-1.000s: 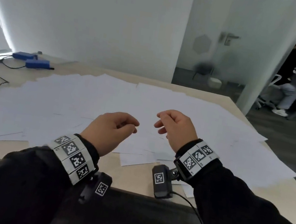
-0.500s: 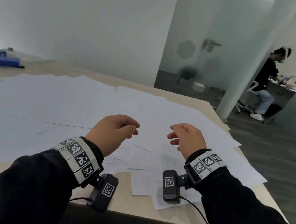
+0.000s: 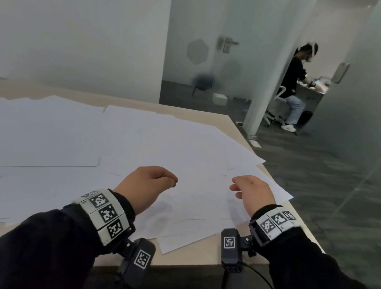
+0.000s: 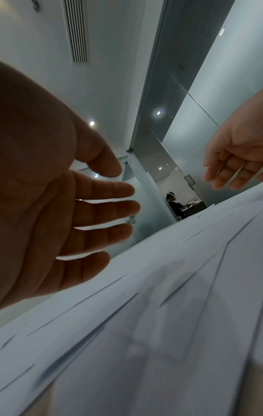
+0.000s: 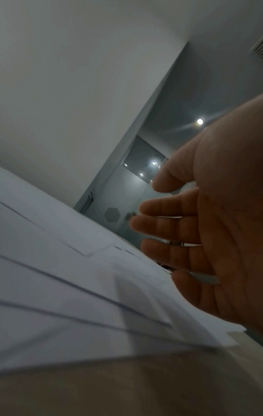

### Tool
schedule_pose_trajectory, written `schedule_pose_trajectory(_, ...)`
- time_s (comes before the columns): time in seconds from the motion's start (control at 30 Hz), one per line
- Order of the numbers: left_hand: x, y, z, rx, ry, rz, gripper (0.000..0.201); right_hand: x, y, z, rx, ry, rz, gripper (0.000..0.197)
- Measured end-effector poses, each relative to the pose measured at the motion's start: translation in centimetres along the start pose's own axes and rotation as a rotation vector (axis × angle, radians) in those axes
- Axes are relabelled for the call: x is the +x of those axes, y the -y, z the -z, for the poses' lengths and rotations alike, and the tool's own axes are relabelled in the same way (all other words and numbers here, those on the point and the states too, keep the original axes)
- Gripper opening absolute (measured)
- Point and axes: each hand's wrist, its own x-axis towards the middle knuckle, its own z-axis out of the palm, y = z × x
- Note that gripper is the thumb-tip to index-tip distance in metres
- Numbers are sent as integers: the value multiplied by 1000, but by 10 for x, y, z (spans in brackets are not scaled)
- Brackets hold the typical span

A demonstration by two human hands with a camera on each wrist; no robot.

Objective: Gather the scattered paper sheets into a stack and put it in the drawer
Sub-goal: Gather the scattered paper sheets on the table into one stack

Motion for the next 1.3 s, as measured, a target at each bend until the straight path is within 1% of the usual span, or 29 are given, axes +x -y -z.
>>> schedule_pose_trajectory(0.1, 14, -9, -14, -31, 28, -4, 17, 16, -10, 23, -85, -54, -38, 19)
schedule_pose_trajectory(0.2, 32, -17, -31, -33, 71, 0, 18, 34, -15, 47, -247, -109, -92, 32)
schedule_pose_trajectory(0.23, 37, -19, -37, -22, 105, 13, 20, 39, -17, 55, -286, -109, -109, 33)
schedule_pose_trajectory(0.27, 43, -21, -44, -3, 150, 33, 23, 44, -19, 62, -320, -102, -126, 32)
schedule_pose_trajectory(0.37, 58, -29, -62, 86, 266, 88, 43, 63, -28, 83, -404, -64, -176, 34)
schedule_pose_trajectory(0.4, 63, -31, -68, 109, 278, 92, 42, 69, -32, 89, -416, -54, -185, 34)
schedule_pose_trajectory(0.47, 72, -36, -79, 156, 291, 92, 35, 77, -37, 99, -428, -28, -220, 33)
schedule_pose_trajectory(0.53, 78, -41, -88, 260, 323, 88, 34, 86, -43, 107, -432, -16, -250, 32)
schedule_pose_trajectory(0.67, 81, -46, -96, 455, 399, 110, 39, 91, -45, 108, -338, -32, -305, 41)
schedule_pose_trajectory(0.77, 83, -46, -97, 512, 447, 101, 46, 95, -48, 103, -285, -54, -277, 36)
schedule_pose_trajectory(0.83, 82, -47, -98, 525, 481, 82, 46, 97, -50, 100, -252, -127, -229, 35)
schedule_pose_trajectory(0.9, 80, -49, -96, 466, 495, 81, 42, 97, -48, 97, -183, -203, -180, 38)
schedule_pose_trajectory(0.93, 80, -49, -94, 417, 486, 80, 39, 98, -47, 95, -161, -218, -160, 39)
schedule_pose_trajectory(1.03, 86, -50, -79, 373, 395, 80, 31, 97, -40, 89, -104, -176, -178, 36)
schedule_pose_trajectory(1.07, 89, -49, -72, 392, 362, 91, 32, 96, -38, 87, -54, -164, -201, 33)
schedule_pose_trajectory(1.13, 94, -46, -61, 485, 342, 114, 38, 93, -38, 83, 138, -123, -291, 28)
schedule_pose_trajectory(1.2, 94, -42, -54, 545, 363, 165, 44, 91, -39, 78, 313, -71, -376, 26)
schedule_pose_trajectory(1.3, 86, -39, -51, 649, 465, 167, 47, 91, -40, 67, 397, -70, -403, 30)
